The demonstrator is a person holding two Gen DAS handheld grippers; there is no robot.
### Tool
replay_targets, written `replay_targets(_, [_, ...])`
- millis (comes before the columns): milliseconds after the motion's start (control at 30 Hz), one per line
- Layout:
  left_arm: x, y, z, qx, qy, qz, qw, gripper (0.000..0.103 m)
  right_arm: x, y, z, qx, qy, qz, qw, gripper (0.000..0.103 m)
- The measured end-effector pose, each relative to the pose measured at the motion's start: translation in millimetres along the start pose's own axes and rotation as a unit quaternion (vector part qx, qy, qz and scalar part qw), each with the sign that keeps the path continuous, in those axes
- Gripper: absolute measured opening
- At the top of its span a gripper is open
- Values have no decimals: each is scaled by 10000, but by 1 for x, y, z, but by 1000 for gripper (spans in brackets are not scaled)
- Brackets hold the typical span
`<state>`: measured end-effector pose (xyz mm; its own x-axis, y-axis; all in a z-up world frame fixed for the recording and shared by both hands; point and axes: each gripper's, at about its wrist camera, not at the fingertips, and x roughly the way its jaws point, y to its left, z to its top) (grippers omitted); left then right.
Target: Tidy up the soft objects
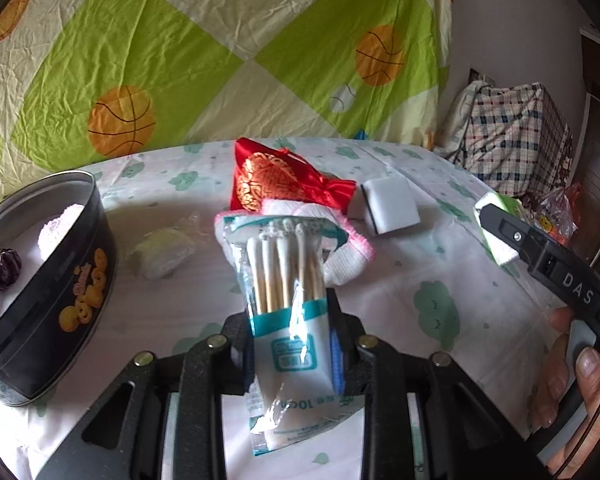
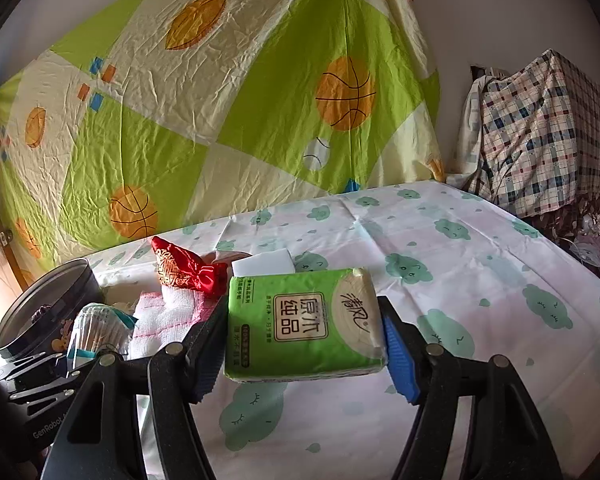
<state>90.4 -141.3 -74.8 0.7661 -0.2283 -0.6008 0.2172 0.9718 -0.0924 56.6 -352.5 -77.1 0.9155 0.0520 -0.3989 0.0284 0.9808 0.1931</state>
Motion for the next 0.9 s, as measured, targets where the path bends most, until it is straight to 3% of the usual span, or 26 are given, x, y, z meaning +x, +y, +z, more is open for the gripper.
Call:
replay_targets(167, [-6, 16, -1, -171, -166, -2, 9997, 26, -1, 13, -2, -54, -34, 74, 10000, 70])
replay_targets(400, [-25, 31, -5, -322, -687, 52, 9971, 26, -9, 29, -6, -153, -275, 231, 9992, 70])
replay_targets(900, [-44, 50, -11, -380, -1114, 170, 9929, 26, -11, 69, -16, -297, -226, 628, 9973, 70])
